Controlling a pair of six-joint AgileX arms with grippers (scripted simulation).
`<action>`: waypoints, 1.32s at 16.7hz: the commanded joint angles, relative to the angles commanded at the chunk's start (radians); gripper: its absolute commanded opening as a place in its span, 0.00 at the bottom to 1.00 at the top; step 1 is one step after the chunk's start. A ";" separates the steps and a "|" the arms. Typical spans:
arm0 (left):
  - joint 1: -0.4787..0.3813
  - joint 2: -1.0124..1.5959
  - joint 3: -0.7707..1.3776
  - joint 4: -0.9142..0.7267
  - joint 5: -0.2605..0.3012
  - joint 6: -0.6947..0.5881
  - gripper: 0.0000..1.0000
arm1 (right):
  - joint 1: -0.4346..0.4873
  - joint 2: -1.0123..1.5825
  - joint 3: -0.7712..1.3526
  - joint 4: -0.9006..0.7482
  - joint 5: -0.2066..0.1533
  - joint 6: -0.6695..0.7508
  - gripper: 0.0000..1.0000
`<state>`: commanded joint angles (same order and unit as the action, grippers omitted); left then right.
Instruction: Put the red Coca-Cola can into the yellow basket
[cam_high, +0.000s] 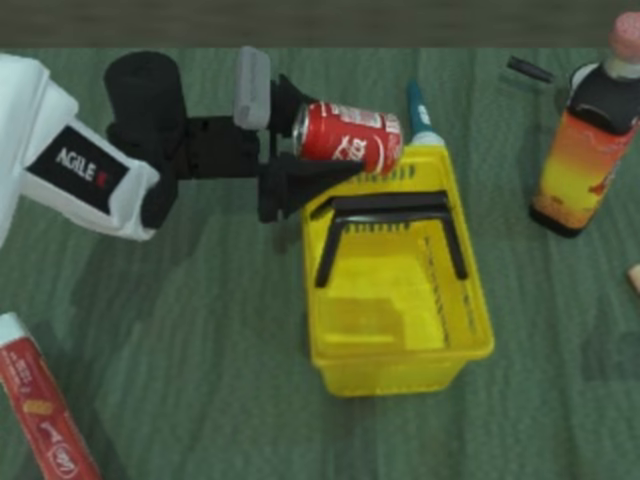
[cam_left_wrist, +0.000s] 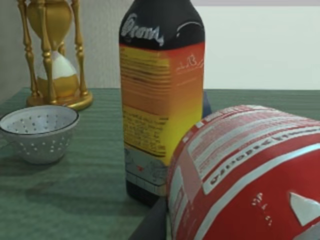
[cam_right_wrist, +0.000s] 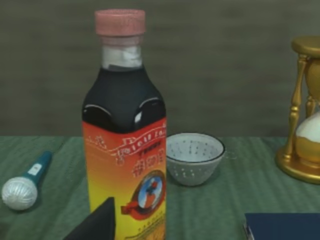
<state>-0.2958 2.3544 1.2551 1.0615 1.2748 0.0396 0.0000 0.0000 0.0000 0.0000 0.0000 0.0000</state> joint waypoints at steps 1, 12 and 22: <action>0.000 0.000 0.000 0.000 0.000 0.000 0.83 | 0.000 0.000 0.000 0.000 0.000 0.000 1.00; -0.003 -0.003 0.001 -0.002 -0.002 0.001 1.00 | 0.000 0.000 0.000 0.000 0.000 0.000 1.00; 0.083 -0.419 -0.239 -0.248 -0.277 -0.101 1.00 | 0.161 0.437 0.430 -0.326 -0.011 -0.236 1.00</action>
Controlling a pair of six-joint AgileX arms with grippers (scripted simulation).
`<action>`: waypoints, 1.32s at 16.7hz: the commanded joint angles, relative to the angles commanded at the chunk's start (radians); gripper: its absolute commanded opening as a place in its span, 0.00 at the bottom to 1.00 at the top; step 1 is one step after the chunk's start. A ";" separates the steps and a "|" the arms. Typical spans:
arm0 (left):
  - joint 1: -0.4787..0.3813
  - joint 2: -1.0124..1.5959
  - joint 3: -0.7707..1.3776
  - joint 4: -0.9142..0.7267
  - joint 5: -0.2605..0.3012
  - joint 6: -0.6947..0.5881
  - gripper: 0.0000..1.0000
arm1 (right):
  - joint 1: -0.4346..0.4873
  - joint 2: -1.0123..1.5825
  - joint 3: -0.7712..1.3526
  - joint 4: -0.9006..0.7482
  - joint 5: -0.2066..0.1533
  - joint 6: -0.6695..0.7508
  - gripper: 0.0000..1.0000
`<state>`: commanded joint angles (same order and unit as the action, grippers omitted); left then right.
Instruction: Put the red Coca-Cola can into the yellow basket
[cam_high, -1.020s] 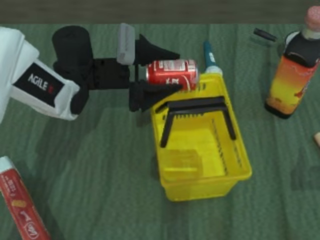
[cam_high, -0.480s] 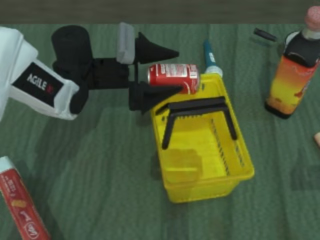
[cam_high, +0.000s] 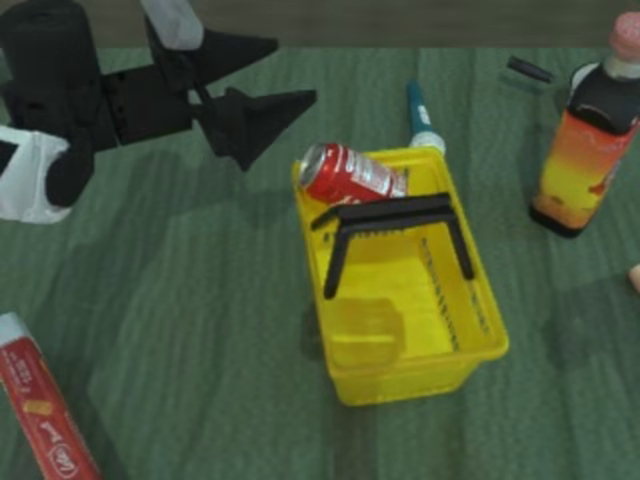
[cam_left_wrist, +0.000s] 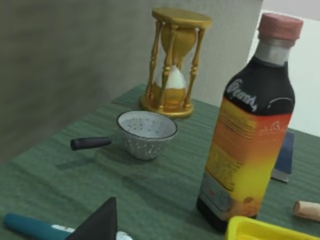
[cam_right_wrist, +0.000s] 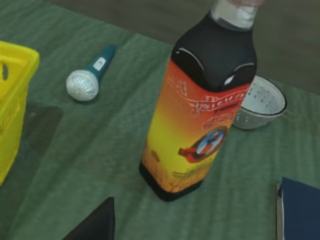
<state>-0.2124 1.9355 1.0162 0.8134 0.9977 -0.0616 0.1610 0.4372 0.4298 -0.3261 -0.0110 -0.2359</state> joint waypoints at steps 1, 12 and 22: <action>0.015 -0.091 -0.044 -0.042 -0.051 -0.011 1.00 | 0.028 0.097 0.092 -0.063 0.001 -0.045 1.00; 0.173 -1.331 -0.634 -0.541 -0.667 -0.010 1.00 | 0.350 1.257 1.192 -0.796 0.015 -0.562 1.00; 0.232 -1.933 -1.014 -0.812 -0.996 0.061 1.00 | 0.508 1.792 1.700 -1.143 0.014 -0.808 1.00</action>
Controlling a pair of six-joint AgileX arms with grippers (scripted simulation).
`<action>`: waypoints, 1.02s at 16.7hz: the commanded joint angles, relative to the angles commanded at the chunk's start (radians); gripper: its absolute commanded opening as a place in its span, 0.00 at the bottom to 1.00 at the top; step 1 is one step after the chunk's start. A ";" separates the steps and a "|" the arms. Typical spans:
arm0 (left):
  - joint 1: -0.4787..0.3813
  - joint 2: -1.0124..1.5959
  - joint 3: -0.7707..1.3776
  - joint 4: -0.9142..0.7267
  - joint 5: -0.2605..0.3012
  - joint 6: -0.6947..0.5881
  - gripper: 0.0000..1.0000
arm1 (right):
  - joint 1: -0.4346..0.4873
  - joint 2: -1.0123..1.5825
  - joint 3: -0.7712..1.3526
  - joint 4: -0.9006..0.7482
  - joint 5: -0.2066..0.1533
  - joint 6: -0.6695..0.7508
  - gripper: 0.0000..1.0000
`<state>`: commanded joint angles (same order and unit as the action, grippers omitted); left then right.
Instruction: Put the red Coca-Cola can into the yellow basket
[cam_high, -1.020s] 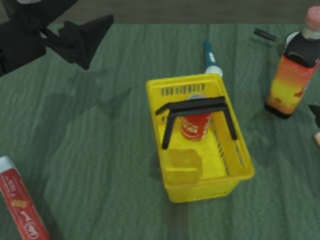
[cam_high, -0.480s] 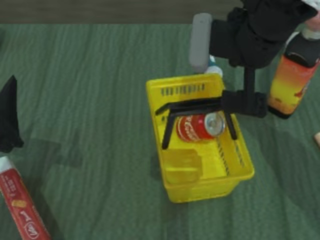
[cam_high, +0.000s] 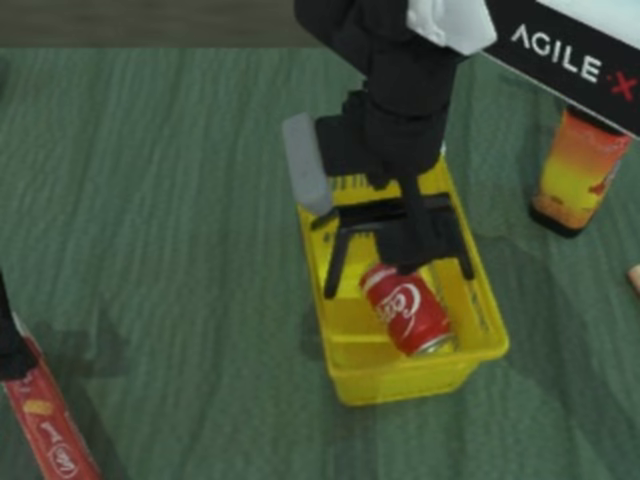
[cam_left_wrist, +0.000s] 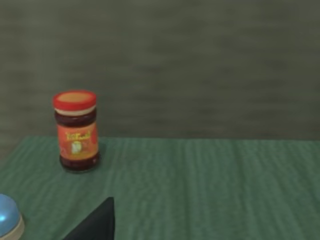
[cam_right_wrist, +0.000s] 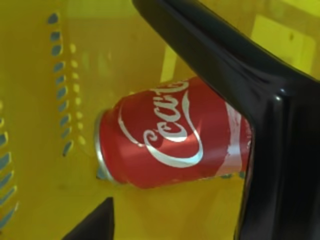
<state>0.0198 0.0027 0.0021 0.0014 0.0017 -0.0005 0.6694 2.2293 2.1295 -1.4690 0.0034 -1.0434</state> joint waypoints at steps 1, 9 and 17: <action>0.000 -0.003 -0.002 -0.001 -0.002 0.001 1.00 | 0.001 0.003 0.002 -0.002 0.000 -0.001 1.00; 0.000 -0.003 -0.002 -0.001 -0.002 0.001 1.00 | 0.000 -0.003 -0.051 0.046 0.000 -0.002 1.00; 0.000 -0.003 -0.002 -0.001 -0.002 0.001 1.00 | 0.001 -0.007 -0.093 0.084 0.000 -0.001 0.85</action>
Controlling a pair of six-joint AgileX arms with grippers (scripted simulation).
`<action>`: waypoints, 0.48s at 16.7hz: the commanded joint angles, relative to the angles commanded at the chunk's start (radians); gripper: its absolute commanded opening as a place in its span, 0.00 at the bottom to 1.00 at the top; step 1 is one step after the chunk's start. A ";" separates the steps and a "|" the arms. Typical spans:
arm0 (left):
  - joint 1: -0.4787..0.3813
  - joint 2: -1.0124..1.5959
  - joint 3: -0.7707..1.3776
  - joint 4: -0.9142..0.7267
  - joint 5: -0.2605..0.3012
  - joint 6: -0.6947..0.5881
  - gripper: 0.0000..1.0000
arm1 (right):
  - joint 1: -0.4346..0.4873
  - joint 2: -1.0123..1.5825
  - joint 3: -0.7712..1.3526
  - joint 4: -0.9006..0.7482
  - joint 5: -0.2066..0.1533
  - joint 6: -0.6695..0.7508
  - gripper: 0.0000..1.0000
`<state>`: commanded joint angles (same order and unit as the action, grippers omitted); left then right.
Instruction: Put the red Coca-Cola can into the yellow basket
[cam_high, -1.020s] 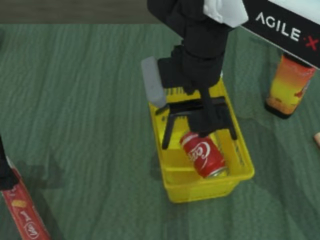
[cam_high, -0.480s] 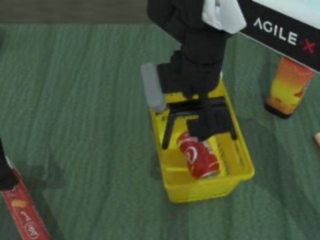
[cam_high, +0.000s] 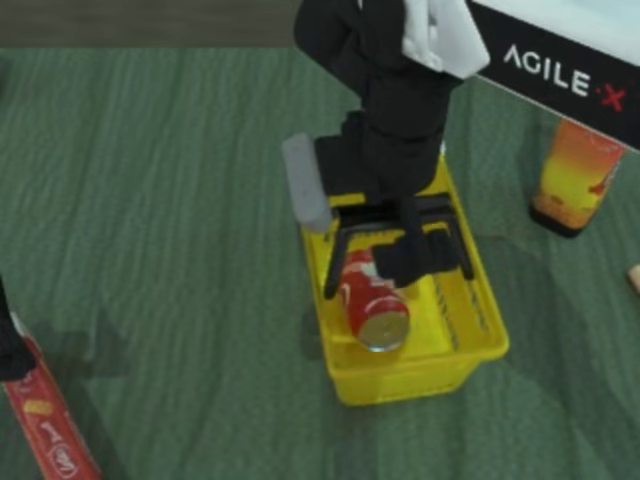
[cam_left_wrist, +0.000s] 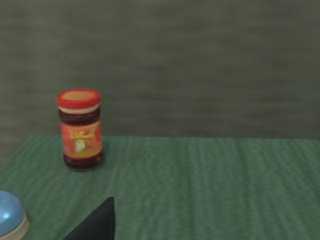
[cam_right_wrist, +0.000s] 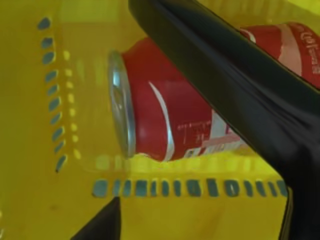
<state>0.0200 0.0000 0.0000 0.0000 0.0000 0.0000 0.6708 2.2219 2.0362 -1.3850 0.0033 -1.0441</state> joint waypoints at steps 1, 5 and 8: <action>0.000 0.000 0.000 0.000 0.000 0.000 1.00 | 0.000 0.000 0.000 0.000 0.000 0.000 0.77; 0.000 0.000 0.000 0.000 0.000 0.000 1.00 | 0.000 0.000 0.000 0.000 0.000 0.000 0.47; 0.000 0.000 0.000 0.000 0.000 0.000 1.00 | 0.000 0.000 0.000 0.000 0.000 0.000 0.25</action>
<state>0.0200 0.0000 0.0000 0.0000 0.0000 0.0000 0.6708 2.2219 2.0362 -1.3850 0.0033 -1.0441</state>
